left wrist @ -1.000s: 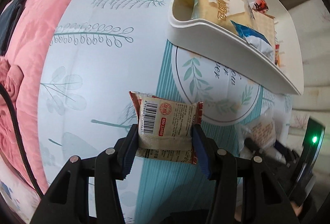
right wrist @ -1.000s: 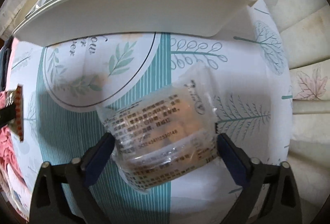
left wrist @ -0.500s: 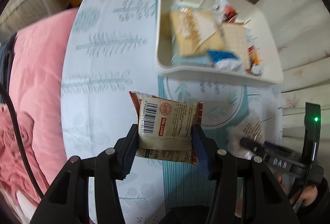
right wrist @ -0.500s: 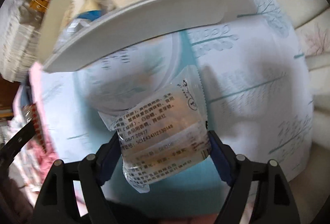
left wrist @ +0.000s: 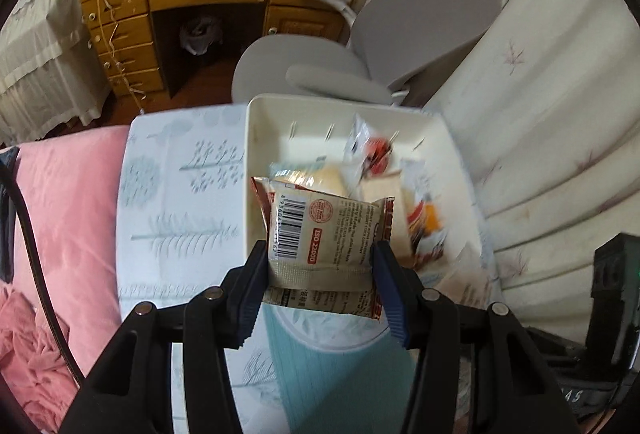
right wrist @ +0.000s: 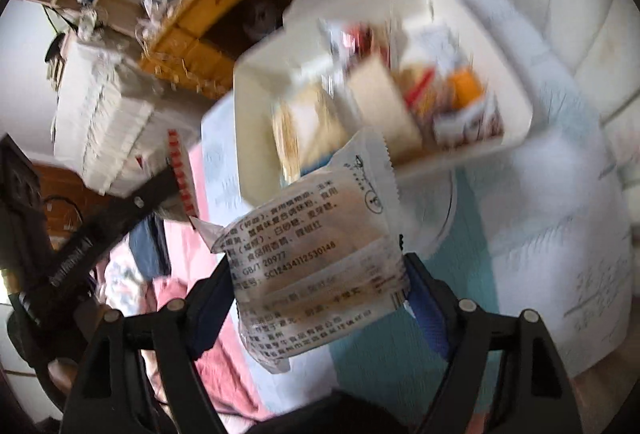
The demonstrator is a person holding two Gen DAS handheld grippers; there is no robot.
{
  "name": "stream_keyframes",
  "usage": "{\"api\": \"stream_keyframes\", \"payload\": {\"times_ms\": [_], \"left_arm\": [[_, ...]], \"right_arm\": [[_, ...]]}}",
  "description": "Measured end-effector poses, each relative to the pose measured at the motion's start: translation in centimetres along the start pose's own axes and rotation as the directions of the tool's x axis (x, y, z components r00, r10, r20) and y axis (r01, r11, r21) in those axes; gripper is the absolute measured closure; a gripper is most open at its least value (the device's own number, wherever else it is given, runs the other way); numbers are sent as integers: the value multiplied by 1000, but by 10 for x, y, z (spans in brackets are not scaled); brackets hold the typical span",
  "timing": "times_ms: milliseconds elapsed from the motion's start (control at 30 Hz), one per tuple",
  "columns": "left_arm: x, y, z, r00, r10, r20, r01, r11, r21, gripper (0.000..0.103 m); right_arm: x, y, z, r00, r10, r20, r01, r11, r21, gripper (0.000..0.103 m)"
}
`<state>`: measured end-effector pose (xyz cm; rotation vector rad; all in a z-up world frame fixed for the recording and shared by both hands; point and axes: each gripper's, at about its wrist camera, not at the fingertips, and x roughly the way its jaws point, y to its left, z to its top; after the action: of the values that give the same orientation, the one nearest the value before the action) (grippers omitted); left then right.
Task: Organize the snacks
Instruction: 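Carry the barcode packet into the tray with the left tool while the right drops the clear bag there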
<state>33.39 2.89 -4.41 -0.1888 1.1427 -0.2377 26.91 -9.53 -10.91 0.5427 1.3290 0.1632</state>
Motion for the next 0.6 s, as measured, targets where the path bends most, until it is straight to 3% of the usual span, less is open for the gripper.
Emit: {"api": "stream_keyframes", "payload": {"times_ms": [167, 333, 433, 500, 600], "left_arm": [[8, -13, 14, 999, -27, 31, 26, 999, 23, 52], [20, -28, 21, 996, -43, 72, 39, 997, 62, 51], [25, -37, 22, 996, -33, 79, 28, 997, 71, 42], [23, -44, 21, 995, -16, 94, 9, 997, 82, 26], [17, -53, 17, 993, 8, 117, -20, 995, 100, 22]], "right_arm": [[-29, -19, 28, 984, -89, 154, 92, 996, -13, 22], [-50, -43, 48, 955, -85, 285, 90, 996, -3, 17], [-62, -76, 56, 943, -66, 326, 58, 998, 32, 15], [-62, -81, 60, 938, -66, 340, 55, 998, 43, 14], [-74, -87, 61, 927, -24, 373, 17, 1000, 23, 8]]}}
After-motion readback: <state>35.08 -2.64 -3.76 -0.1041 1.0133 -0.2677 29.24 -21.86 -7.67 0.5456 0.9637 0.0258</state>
